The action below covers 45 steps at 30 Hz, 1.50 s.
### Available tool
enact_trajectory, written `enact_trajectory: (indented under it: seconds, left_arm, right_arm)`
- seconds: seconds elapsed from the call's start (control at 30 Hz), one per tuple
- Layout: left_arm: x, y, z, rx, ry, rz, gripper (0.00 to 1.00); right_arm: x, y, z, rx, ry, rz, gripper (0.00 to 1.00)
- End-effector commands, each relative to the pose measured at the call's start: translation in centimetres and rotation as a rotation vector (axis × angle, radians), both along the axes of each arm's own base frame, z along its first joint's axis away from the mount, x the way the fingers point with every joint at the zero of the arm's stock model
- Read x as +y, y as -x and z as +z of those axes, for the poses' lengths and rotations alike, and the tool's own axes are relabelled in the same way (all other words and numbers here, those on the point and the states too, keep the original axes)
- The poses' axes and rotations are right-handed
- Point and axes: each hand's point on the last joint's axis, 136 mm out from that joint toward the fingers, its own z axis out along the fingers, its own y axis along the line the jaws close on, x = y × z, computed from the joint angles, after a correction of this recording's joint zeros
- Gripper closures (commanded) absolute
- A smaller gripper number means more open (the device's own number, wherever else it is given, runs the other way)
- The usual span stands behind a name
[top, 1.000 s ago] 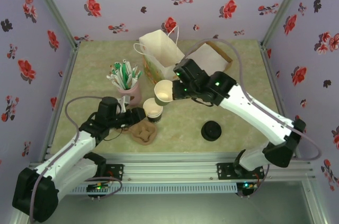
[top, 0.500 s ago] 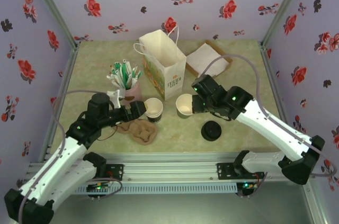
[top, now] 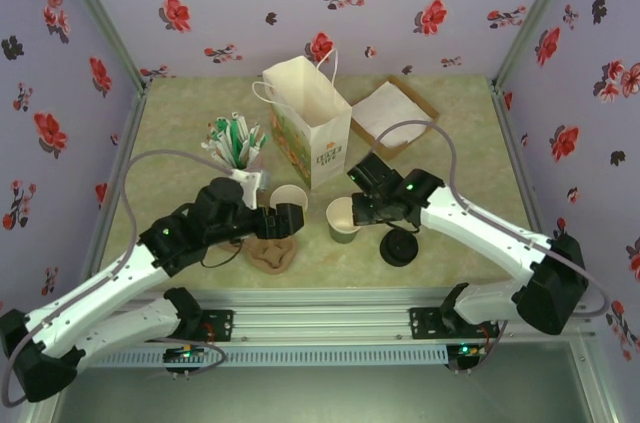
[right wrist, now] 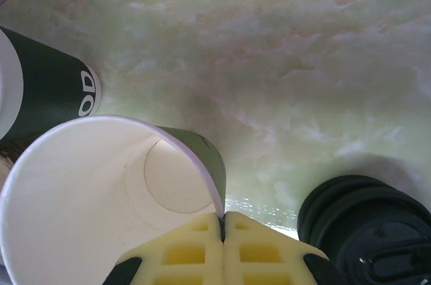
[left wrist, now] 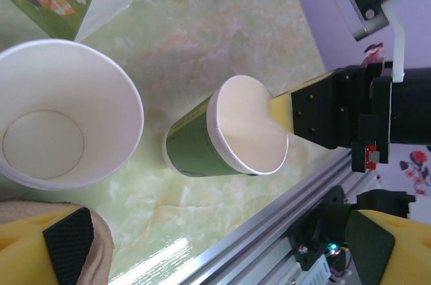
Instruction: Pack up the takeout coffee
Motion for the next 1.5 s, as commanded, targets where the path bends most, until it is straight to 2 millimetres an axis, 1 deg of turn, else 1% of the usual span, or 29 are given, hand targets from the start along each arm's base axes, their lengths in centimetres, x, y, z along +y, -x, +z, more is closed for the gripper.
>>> enact_trajectory:
  seconds: [0.0, 0.2, 0.3, 0.37, 0.4, 0.47, 0.57, 0.73, 0.77, 0.87, 0.9, 1.07, 1.17, 1.3, 1.4, 1.47]
  left_arm:
    - [-0.5, -0.9, 1.5, -0.083, -0.012, 0.015, 0.01]
    - [-1.3, -1.1, 1.1, -0.085, -0.026, 0.000, 0.01]
    - [-1.4, -1.2, 0.9, -0.085, -0.034, -0.004, 0.01]
    - [-1.4, -1.2, 0.9, -0.086, -0.036, -0.005, 0.01]
    - [-1.5, -1.2, 0.8, -0.085, -0.038, -0.007, 0.01]
    - [-1.5, -1.2, 0.7, -0.084, -0.038, -0.007, 0.01]
    - [-1.6, -1.2, 0.7, -0.083, -0.039, -0.011, 0.01]
    - [-1.9, -0.9, 1.2, -0.094, -0.033, -0.027, 0.01]
    - [-2.0, -0.8, 1.4, -0.098, -0.032, -0.033, 0.01]
    - [-2.5, -0.6, 1.7, -0.106, -0.035, -0.050, 0.01]
    - [-2.8, -0.5, 1.8, -0.108, -0.036, -0.058, 0.01]
    - [-4.3, -0.3, 2.0, -0.118, -0.054, -0.100, 0.01]
    - [-5.5, 0.0, 1.8, -0.123, -0.075, -0.130, 0.01]
    - [-6.9, 0.3, 1.3, -0.124, -0.103, -0.164, 0.01]
    - [-7.7, 0.5, 0.9, -0.120, -0.114, -0.180, 0.01]
    - [-8.2, 0.5, 0.7, -0.121, -0.118, -0.188, 0.01]
  right_arm:
    - [0.8, -0.6, -0.8, 0.011, -0.016, -0.009, 1.00]
    - [0.9, -0.8, -2.1, 0.036, 0.014, -0.004, 0.93]
    - [0.9, -0.7, -2.3, 0.041, 0.018, -0.003, 0.88]
    - [0.8, -0.7, -2.1, 0.038, 0.019, -0.001, 0.83]
    - [0.7, -0.6, -2.1, 0.039, 0.021, -0.002, 0.82]
    - [0.6, -0.6, -1.9, 0.033, 0.024, -0.003, 0.80]
    - [0.3, -0.6, -1.2, 0.021, 0.023, -0.008, 0.78]
    - [-1.0, -0.5, 0.7, -0.028, 0.027, -0.035, 0.61]
    - [-1.5, -0.4, 1.2, -0.043, 0.029, -0.044, 0.57]
    - [-3.2, -0.1, 2.4, -0.088, 0.042, -0.082, 0.38]
    - [-3.8, 0.0, 2.7, -0.105, 0.047, -0.099, 0.33]
    - [-7.3, 0.9, 3.3, -0.166, 0.070, -0.190, 0.13]
    - [-9.7, 1.5, 3.3, -0.200, 0.083, -0.267, 0.01]
    - [-11.7, 2.6, 2.3, -0.197, 0.072, -0.367, 0.01]
    - [-13.9, 3.2, 1.1, -0.193, 0.094, -0.515, 0.01]
    - [-14.6, 3.6, 0.3, -0.185, 0.106, -0.565, 0.01]
